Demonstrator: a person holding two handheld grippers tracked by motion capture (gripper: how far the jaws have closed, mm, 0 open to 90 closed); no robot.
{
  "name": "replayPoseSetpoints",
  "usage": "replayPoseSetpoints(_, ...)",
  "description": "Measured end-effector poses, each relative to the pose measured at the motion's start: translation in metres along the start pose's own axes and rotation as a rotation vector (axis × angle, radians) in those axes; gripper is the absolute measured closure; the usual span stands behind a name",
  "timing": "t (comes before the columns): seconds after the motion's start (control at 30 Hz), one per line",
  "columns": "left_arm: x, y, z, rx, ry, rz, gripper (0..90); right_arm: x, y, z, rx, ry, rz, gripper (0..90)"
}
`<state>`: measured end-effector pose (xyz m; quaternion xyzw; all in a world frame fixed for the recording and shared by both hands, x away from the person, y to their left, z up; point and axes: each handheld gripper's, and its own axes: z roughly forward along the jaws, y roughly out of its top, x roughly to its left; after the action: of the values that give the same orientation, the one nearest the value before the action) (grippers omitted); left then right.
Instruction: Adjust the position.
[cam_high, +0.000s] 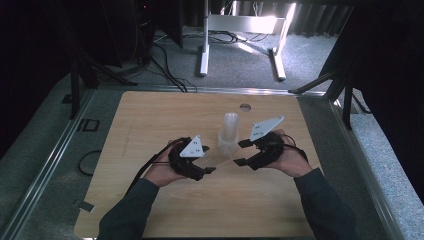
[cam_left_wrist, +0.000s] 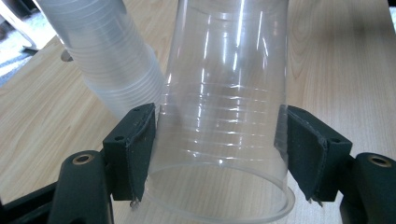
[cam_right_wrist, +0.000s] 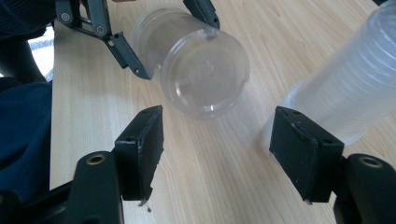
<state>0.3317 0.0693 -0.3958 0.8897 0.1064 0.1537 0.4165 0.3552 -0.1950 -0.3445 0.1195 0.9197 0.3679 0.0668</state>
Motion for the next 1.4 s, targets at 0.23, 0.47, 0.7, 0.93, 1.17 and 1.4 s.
replayPoseSetpoints(0.23, -0.003, 0.002, 0.004, 0.018, 0.003, 0.021, 30.3, 0.002, 0.003, 0.003, 0.049, 0.01, -0.012, 32.4)
replayPoseSetpoints(0.47, -0.004, 0.002, 0.007, 0.03, 0.005, 0.035, 30.3, 0.004, 0.007, 0.003, 0.089, 0.015, -0.025, 31.5)
replayPoseSetpoints(0.7, -0.006, 0.003, 0.009, 0.045, 0.008, 0.045, 30.5, 0.003, 0.01, 0.002, 0.131, 0.015, -0.027, 31.3)
replayPoseSetpoints(0.93, -0.007, 0.003, 0.012, 0.062, 0.009, 0.06, 30.5, 0.002, 0.015, 0.004, 0.195, 0.021, -0.027, 31.1)
replayPoseSetpoints(1.17, -0.008, 0.005, 0.013, 0.082, 0.007, 0.08, 30.5, -0.002, 0.019, 0.008, 0.248, 0.035, -0.024, 31.2)
replayPoseSetpoints(1.4, -0.009, 0.005, 0.016, 0.1, 0.007, 0.09, 30.5, -0.003, 0.022, 0.013, 0.291, 0.047, -0.029, 31.1)
